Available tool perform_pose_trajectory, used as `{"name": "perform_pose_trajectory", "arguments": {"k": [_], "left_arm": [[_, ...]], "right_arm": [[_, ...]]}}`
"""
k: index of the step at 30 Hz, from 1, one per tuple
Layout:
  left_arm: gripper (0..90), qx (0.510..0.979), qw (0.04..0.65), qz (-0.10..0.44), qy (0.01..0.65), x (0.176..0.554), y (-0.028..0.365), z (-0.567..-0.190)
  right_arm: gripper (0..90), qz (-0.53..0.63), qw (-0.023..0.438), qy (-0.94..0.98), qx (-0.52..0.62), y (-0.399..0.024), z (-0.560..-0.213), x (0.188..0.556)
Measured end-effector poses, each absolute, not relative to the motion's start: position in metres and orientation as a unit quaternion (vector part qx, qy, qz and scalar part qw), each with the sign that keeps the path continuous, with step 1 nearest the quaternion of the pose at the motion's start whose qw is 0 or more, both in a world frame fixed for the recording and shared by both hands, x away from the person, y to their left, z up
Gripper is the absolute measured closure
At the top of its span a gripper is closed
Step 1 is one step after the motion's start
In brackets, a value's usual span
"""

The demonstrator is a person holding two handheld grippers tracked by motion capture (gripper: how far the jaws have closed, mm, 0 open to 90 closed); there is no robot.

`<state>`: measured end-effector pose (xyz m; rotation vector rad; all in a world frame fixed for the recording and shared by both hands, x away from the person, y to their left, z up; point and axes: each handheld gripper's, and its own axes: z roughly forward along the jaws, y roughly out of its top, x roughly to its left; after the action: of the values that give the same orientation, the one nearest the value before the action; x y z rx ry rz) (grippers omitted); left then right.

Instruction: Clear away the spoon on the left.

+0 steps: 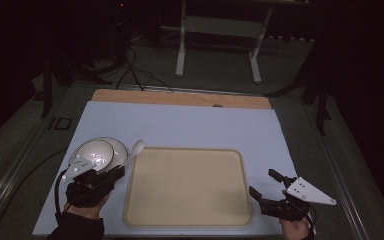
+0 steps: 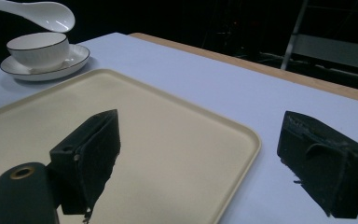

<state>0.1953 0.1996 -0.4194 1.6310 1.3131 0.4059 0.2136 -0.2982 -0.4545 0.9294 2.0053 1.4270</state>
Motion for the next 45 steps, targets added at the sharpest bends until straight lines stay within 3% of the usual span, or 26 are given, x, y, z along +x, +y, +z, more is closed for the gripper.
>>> {"name": "perform_pose_trajectory", "arguments": {"k": [25,34,45], "left_arm": [[85.7,0.660,0.470,0.211,0.547,0.186,0.142,-0.441],[85.7,0.673,0.465,0.188,0.544,0.190,0.127,-0.461],[85.7,0.662,0.462,0.197,0.557,0.189,0.117,-0.486]], "right_arm": [[13.1,0.526,0.249,0.736,0.345,-0.297,-0.455,0.215],[13.1,0.526,0.245,0.736,0.348,-0.298,-0.457,0.216],[13.1,0.524,0.245,0.737,0.350,-0.298,-0.457,0.216]]}}
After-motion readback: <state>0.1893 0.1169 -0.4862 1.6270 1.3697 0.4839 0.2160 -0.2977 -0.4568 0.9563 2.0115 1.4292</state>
